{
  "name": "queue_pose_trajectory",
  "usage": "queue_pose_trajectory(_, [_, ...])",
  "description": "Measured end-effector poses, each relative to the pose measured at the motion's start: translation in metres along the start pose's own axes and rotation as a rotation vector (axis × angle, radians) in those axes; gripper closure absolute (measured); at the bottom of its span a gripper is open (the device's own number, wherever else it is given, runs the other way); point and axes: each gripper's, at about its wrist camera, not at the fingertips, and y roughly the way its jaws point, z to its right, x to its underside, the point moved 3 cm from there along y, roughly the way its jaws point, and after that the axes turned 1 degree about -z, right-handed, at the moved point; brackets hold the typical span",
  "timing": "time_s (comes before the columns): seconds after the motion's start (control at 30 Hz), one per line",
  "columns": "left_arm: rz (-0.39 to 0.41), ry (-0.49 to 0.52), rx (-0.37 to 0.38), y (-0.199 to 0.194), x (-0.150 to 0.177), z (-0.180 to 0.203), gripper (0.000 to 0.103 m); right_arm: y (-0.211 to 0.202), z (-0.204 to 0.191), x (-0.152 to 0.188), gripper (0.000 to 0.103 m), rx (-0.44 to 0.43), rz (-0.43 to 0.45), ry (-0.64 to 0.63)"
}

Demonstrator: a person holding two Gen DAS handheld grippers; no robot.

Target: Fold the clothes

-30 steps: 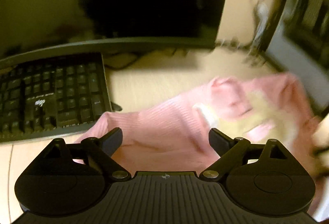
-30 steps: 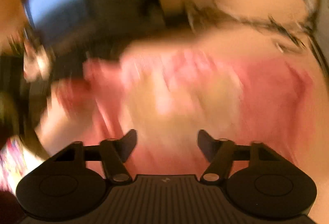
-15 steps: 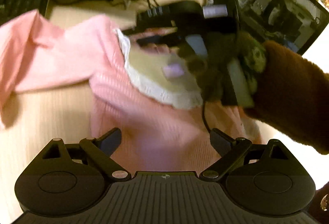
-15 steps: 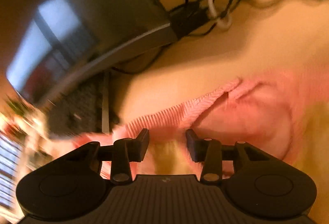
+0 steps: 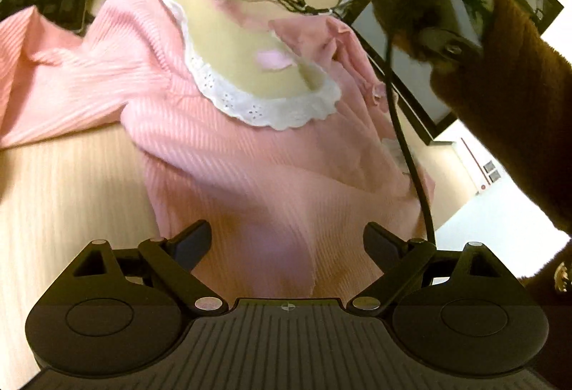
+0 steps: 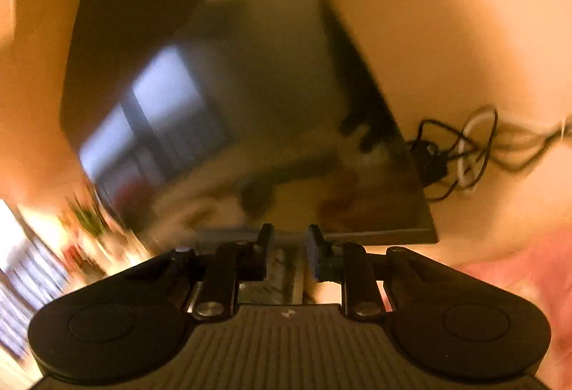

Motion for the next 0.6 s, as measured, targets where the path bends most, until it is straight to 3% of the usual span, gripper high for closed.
queue_pose_trajectory(0.07, [0.009,0.000,-0.018,-0.010,-0.005,-0.002,0.013,-0.006,0.001,0.012,0.083,0.079,-0.040,-0.118])
queue_pose_trajectory(0.2, [0.125,0.035,-0.053,-0.045,-0.031,-0.008,0.012,-0.016,0.046,0.059,0.080,0.331,-0.158,-0.246])
queue_pose_trajectory(0.33, [0.209,0.144,-0.196,-0.047,-0.078,-0.019,0.015,-0.019,0.100,0.106,0.080,0.502,-0.275,-0.248])
queue_pose_trajectory(0.47, [0.187,0.236,-0.273,-0.024,-0.113,-0.033,0.020,-0.044,0.104,0.140,0.078,0.503,-0.327,-0.227])
queue_pose_trajectory(0.6, [0.109,0.333,-0.231,-0.008,-0.118,-0.028,0.019,-0.078,0.097,0.158,0.077,0.498,-0.419,-0.250])
